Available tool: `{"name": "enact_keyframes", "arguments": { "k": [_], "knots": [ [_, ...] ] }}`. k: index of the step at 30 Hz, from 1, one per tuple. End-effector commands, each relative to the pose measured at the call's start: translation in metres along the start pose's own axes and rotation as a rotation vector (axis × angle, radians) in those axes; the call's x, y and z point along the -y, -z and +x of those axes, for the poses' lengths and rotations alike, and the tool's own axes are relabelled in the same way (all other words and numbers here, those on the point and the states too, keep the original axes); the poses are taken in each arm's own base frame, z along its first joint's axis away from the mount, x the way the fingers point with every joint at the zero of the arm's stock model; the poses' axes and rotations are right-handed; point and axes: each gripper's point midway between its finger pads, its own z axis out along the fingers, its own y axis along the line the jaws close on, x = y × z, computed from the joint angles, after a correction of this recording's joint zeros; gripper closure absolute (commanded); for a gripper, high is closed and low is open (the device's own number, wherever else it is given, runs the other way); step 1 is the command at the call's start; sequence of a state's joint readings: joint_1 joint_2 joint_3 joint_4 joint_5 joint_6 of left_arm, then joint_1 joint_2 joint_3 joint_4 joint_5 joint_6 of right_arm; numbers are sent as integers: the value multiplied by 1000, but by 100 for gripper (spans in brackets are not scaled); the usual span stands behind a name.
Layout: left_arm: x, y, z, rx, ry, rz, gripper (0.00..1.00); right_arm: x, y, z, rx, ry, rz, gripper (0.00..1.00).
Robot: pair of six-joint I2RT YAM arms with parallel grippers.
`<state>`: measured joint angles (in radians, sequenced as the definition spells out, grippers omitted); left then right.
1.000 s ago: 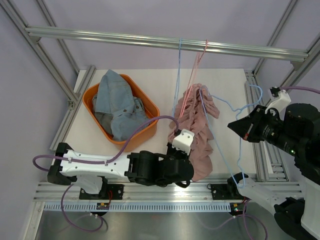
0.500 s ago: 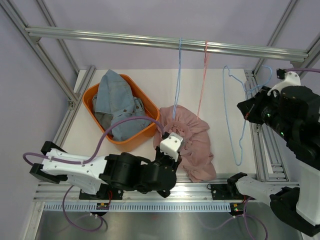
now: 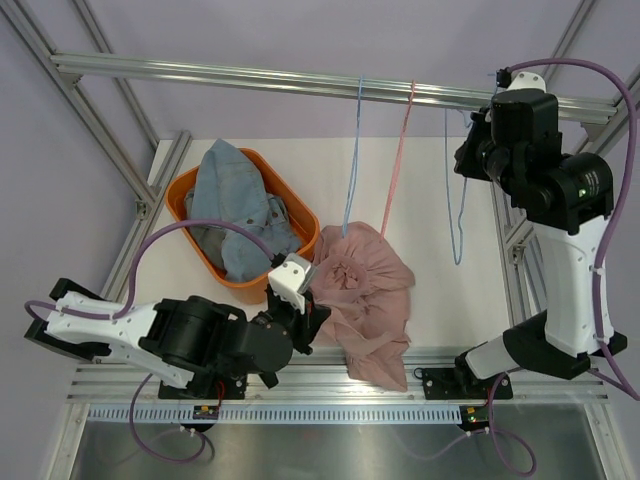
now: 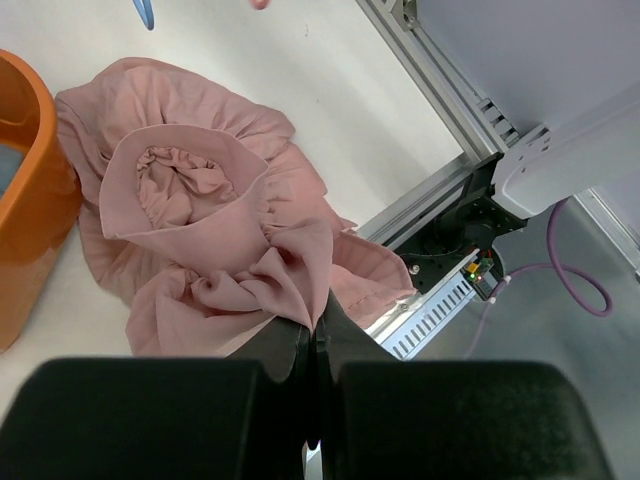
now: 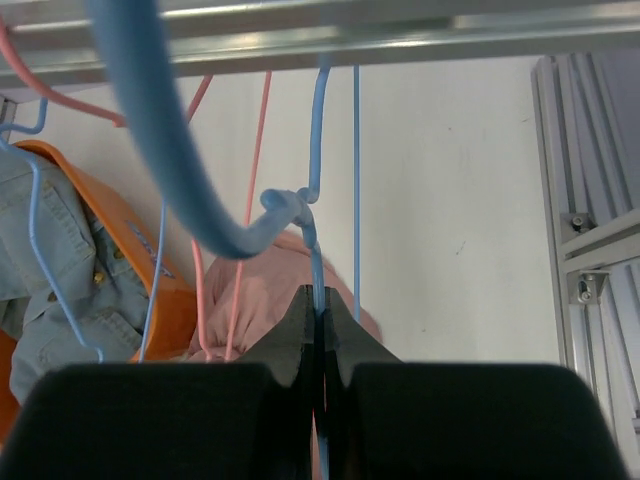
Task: Remove the skirt from the hanger
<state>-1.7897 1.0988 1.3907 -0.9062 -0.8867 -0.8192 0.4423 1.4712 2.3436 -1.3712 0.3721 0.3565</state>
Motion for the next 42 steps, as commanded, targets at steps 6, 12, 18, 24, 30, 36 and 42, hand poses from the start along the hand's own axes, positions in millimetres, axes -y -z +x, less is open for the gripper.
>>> {"name": "enact_keyframes", "arguments": {
  "k": [6, 12, 18, 24, 30, 36, 42],
  "knots": [
    [-17, 8, -12, 68, 29, -10, 100, 5, -41, -2, -19, 22, 52, 100],
    [-28, 12, -13, 85, 43, -14, 100, 7, -63, 10, -46, 27, 61, 100],
    [-31, 11, -8, 80, 47, -17, 100, 10, -71, 26, -64, 32, 59, 100],
    [-28, 9, -4, 71, 52, -10, 100, 22, -75, 51, -91, 49, 76, 100],
    [-23, 7, -3, 69, 54, -1, 100, 29, -79, 59, -95, 72, 80, 77],
    [-20, 8, -9, 73, 37, 2, 100, 34, -79, 57, -83, 82, 92, 29],
    [-23, 14, -27, 98, -15, -20, 100, 40, -44, 39, -5, 52, 83, 0]
  ]
}}
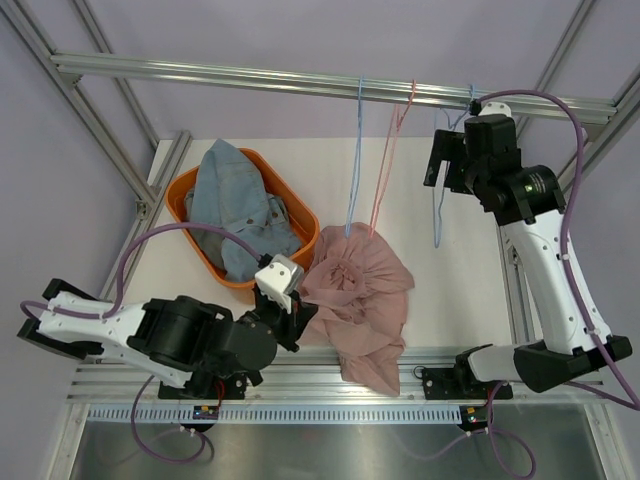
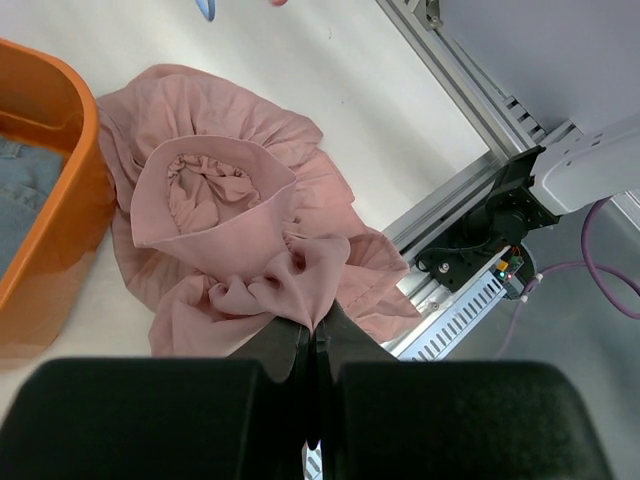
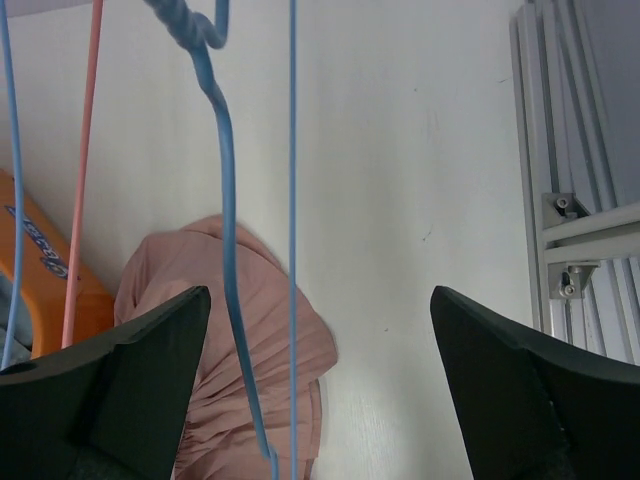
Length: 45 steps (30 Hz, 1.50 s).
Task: Remove the skirt from the hanger
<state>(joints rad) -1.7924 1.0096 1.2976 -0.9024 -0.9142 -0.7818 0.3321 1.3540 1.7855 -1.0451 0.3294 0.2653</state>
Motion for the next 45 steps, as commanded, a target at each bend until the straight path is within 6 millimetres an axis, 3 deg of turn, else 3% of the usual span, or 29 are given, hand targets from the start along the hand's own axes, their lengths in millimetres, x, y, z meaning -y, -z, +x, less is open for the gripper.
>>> {"name": "enact_keyframes", "arguments": {
  "k": [1, 3, 4, 6, 7, 10, 11, 14, 15, 18, 20, 27, 28, 30, 31, 32, 33, 34, 39, 44, 45],
  "knots": [
    [-1, 10, -44, 92, 30, -7, 100, 16, 43, -23, 108, -31, 0, 1],
    [-1, 7, -44, 42, -12, -2, 100, 22, 64, -31, 148, -45, -7, 0],
    [-8, 7, -63, 48, 23, -19, 100, 24, 71, -33, 157, -50, -7, 0],
    [-15, 10, -65, 2, -26, -42, 100, 30, 89, -40, 182, -58, -9, 1],
    [-14, 14, -82, 21, -12, -50, 100, 32, 97, -42, 196, -63, -12, 1],
    [-31, 23, -102, 36, -55, -112, 100, 35, 119, -48, 237, -78, -43, 1],
    [-38, 32, -119, 63, -38, -120, 100, 37, 127, -49, 250, -88, -51, 1],
    [-53, 45, -147, 104, -32, -142, 100, 35, 139, -49, 263, -99, -84, 1],
    [-57, 58, -167, 151, -11, -124, 100, 36, 143, -49, 269, -105, -88, 0],
    [-64, 77, -203, 243, 1, -114, 100, 34, 151, -50, 281, -120, -116, 1],
    [-67, 84, -217, 284, -11, -118, 100, 33, 157, -53, 297, -134, -134, 0],
    [-75, 80, -256, 358, -147, -151, 100, 28, 170, -58, 321, -134, -184, 0],
    [-89, 70, -262, 357, -150, -217, 100, 30, 169, -58, 323, -134, -176, 1],
    [-87, 57, -264, 331, -164, -177, 100, 31, 168, -57, 322, -123, -169, 1],
    [-105, 49, -269, 327, -152, -238, 100, 33, 168, -57, 327, -121, -160, 1],
    [-104, 44, -271, 325, -153, -203, 100, 33, 164, -54, 318, -113, -153, 0],
    [-108, 41, -274, 328, -150, -206, 100, 34, 165, -54, 321, -112, -149, 1],
    [-128, 42, -284, 358, -127, -264, 100, 36, 164, -53, 318, -111, -142, 1],
    [-144, 38, -320, 452, -97, -169, 100, 34, 164, -48, 308, -114, -157, 1],
    [-143, 46, -365, 611, -63, -15, 100, -10, 168, -33, 245, -114, -403, 1],
    [-149, 38, -370, 611, -9, 12, 100, -12, 169, -31, 239, -116, -416, 1]
  ]
}}
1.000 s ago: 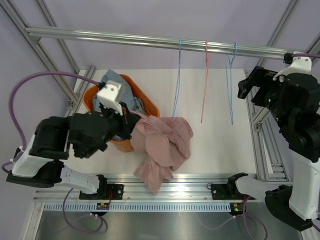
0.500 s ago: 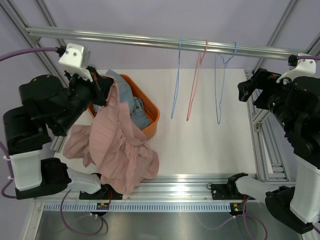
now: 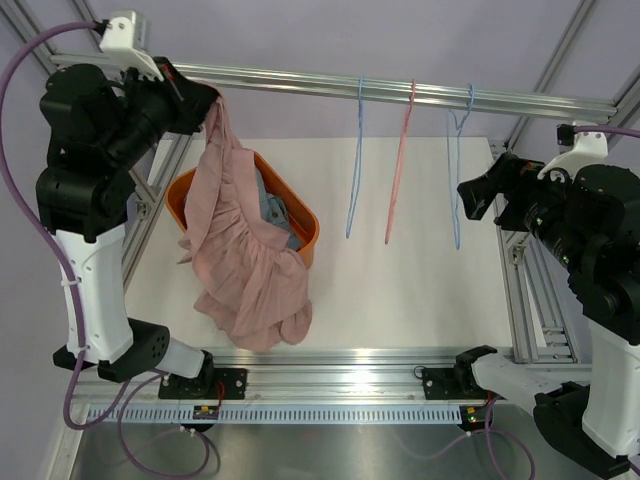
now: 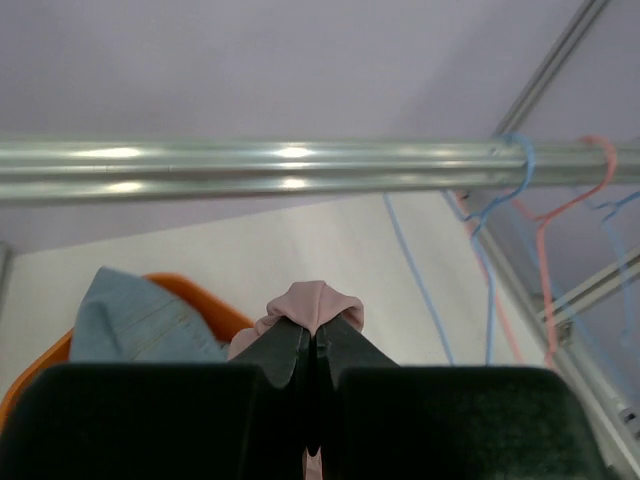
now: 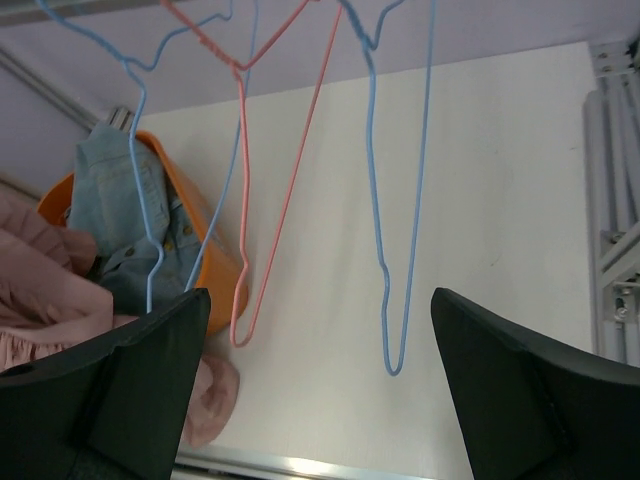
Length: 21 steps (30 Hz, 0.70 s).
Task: Remove the skirt from the hanger
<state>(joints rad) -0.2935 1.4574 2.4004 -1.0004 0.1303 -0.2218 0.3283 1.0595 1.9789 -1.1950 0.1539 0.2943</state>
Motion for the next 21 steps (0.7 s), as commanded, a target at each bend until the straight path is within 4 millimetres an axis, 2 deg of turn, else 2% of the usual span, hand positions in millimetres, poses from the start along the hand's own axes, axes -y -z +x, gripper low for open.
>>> {"name": "enact_keyframes", "arguments": {
  "k": [1, 3, 4, 6, 7, 8, 9, 10, 11, 13, 15, 21],
  "knots": [
    [35, 10, -80, 264, 44, 275, 100, -27, 0, 4, -24, -29, -147, 1],
    [24, -4, -83, 259, 125, 295, 100, -26, 2, 4, -21, -29, -147, 1],
    [7, -11, -94, 303, 125, 288, 100, -25, 2, 4, -17, -23, -142, 1],
    [-1, -17, -101, 298, 231, 353, 100, -21, 4, 4, -19, 2, -125, 1],
    [-15, -20, -118, 367, 217, 379, 100, -17, 4, 4, -21, 11, -106, 1],
    [-16, -23, -117, 351, 246, 425, 100, -15, 6, 3, -22, 22, -96, 1],
    [-12, -20, -125, 360, 303, 474, 100, -15, 7, 2, -18, 26, -99, 1],
    [-18, -27, -132, 397, 295, 489, 100, -16, 8, 2, -15, 26, -101, 1],
    [-6, -10, -153, 459, 256, 510, 100, -17, 7, 1, -10, 27, -108, 1],
    [0, 2, -173, 541, 216, 525, 100, -19, 6, 1, -14, 27, -116, 1],
    [1, 11, -184, 583, 206, 527, 100, -21, 2, 4, -31, 27, -123, 1],
    [-24, 22, -189, 608, 154, 486, 100, -21, -5, 10, -39, 26, -128, 1]
  ]
}}
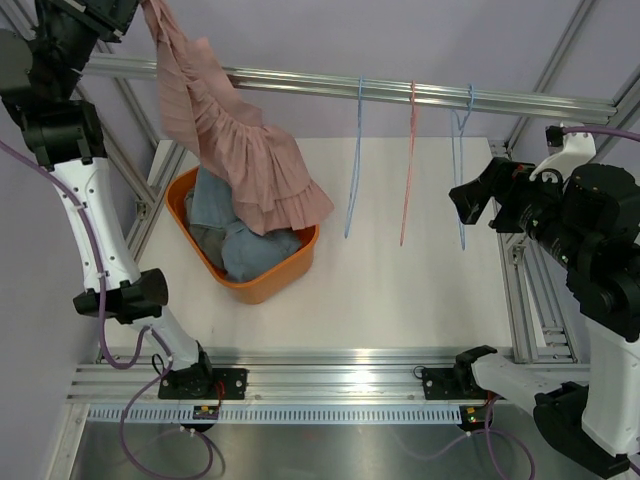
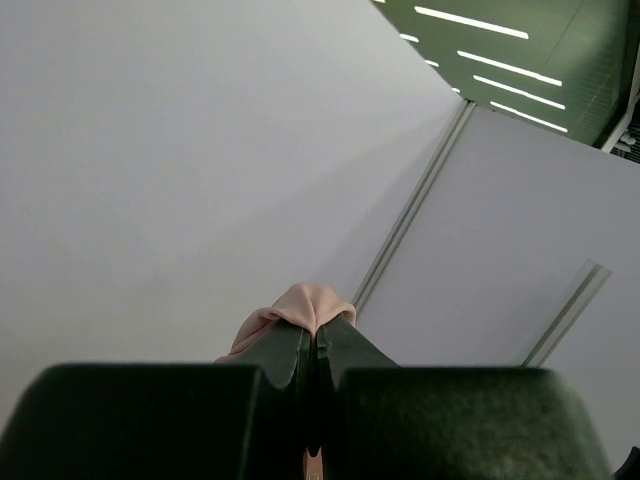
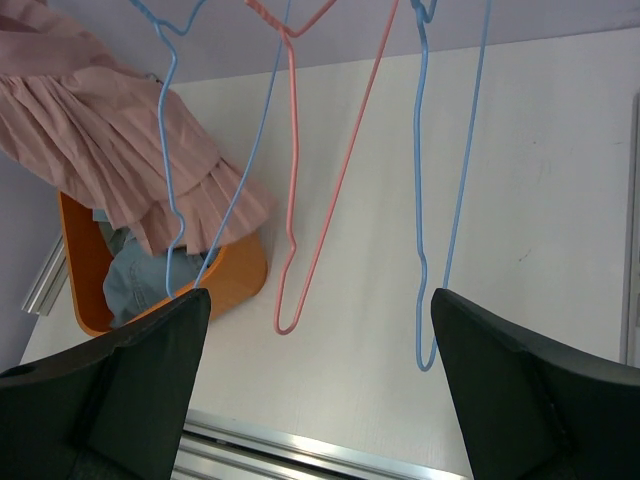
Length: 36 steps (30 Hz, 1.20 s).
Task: Remove the skirt from the hanger
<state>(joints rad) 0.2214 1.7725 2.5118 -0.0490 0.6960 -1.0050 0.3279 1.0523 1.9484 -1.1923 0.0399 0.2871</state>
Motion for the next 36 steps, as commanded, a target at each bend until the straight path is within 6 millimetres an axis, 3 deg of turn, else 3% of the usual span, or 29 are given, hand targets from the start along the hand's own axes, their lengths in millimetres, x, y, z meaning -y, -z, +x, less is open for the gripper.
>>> {"name": "enact_keyframes", "arguments": {
  "k": [1, 11, 17, 24, 27, 36],
  "knots": [
    [72, 23, -42, 96, -151, 162, 100, -5, -5, -4, 16, 19, -29, 0],
    [74, 32, -49, 97, -105, 198, 100, -9, -9, -11, 26, 24, -42, 0],
    [101, 39, -61, 141, -151, 228, 100, -7, -11, -5, 13, 26, -37, 0],
    [96, 39, -58, 127, -130, 219, 100, -9, -1, -15, 37, 34, -44, 1],
    [90, 35, -51, 107, -107, 224, 100, -10, 4, -17, 49, 27, -47, 1],
    [69, 14, -1, -27, -48, 249, 100, -7, 5, -13, 49, 22, -40, 1]
  ]
}}
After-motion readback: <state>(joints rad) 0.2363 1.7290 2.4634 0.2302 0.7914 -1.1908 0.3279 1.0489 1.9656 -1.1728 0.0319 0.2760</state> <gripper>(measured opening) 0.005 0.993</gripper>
